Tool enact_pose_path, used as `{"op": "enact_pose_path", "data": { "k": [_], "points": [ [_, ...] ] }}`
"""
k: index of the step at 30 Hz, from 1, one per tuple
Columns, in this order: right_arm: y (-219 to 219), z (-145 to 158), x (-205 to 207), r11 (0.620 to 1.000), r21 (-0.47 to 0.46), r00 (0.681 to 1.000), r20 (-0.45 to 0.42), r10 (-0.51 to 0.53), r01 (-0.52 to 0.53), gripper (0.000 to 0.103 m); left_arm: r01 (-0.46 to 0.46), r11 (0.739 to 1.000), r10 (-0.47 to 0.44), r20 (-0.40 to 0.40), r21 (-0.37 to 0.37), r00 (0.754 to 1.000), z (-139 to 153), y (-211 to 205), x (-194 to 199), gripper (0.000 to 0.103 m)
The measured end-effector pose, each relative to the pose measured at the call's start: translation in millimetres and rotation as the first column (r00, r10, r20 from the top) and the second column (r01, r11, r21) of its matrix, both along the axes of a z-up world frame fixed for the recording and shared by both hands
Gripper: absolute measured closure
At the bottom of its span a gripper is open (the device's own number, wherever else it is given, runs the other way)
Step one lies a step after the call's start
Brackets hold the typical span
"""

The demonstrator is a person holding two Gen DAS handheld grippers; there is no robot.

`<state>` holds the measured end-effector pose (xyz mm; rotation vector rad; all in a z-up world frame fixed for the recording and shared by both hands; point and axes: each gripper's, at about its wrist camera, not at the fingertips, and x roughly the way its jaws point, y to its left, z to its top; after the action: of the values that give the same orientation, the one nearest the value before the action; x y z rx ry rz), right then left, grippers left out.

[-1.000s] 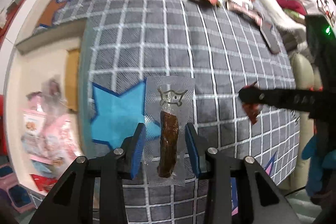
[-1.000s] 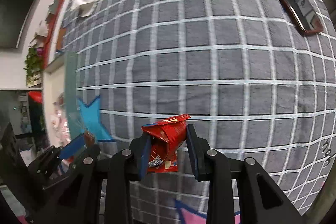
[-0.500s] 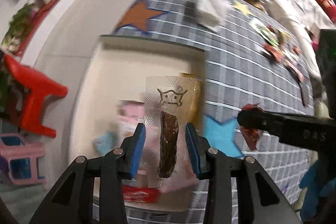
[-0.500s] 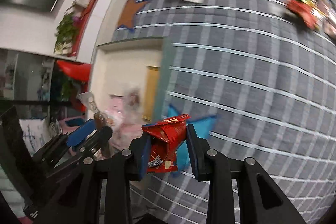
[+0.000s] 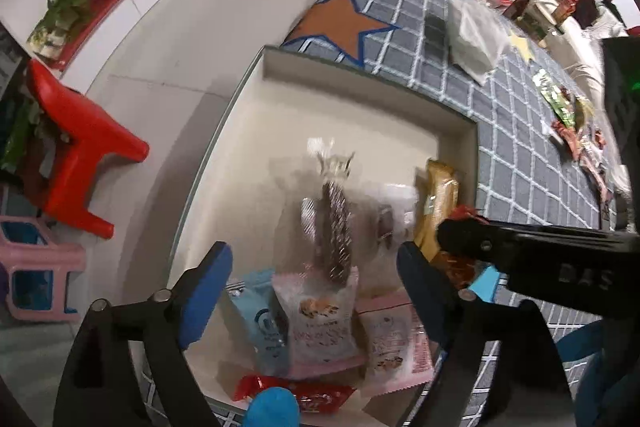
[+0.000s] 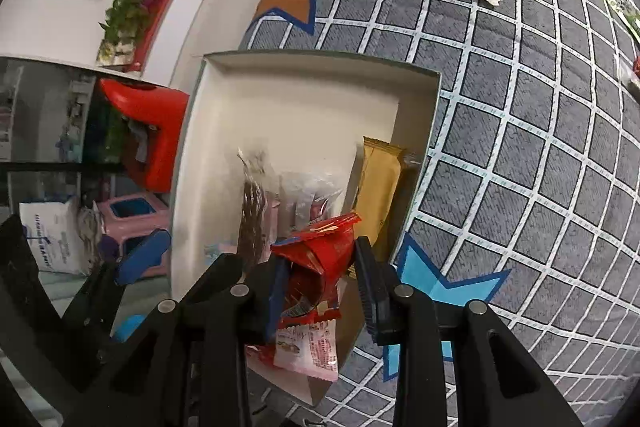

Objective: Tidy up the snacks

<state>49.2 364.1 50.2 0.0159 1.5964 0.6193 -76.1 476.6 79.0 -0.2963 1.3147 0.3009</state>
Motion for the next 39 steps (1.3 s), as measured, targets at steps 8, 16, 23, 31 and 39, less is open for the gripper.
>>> {"op": "enact_pose_path", "data": {
  "k": [8,16,23,31,39],
  "points": [
    [-1.7,8.6,-2.1,0.997,-0.071,0.998,0.054,0.023,-0.019,0.007,0.031,0.996,-0.028,-0.038,0.08,0.999,-2.6,-7.0,-0.7,0.0],
    [-4.3,15.1,-4.4,0.99,-0.138,0.992,0.119,0.047,-0.03,0.0,0.024,0.994,-0.01,-0.131,0.103,0.991,-10.7,-10.5,1.9,0.0],
    [-4.8,17.4,-7.3,0.986,-0.162,0.99,0.127,0.063,-0.042,0.0,0.037,0.991,-0.018,-0.15,0.127,0.989,-10.1,-15.6,1.9,0.0],
    [-3.7,18.1,-11.4,0.984,-0.169,0.989,0.125,0.074,-0.052,0.0,0.046,0.99,-0.027,-0.144,0.132,0.989,-6.7,-17.6,-0.9,0.0],
    [-0.6,17.0,-11.9,0.984,-0.172,0.99,0.116,0.076,-0.056,0.0,0.043,0.991,-0.025,-0.143,0.129,0.989,-5.9,-18.2,-1.9,0.0]
  ]
}}
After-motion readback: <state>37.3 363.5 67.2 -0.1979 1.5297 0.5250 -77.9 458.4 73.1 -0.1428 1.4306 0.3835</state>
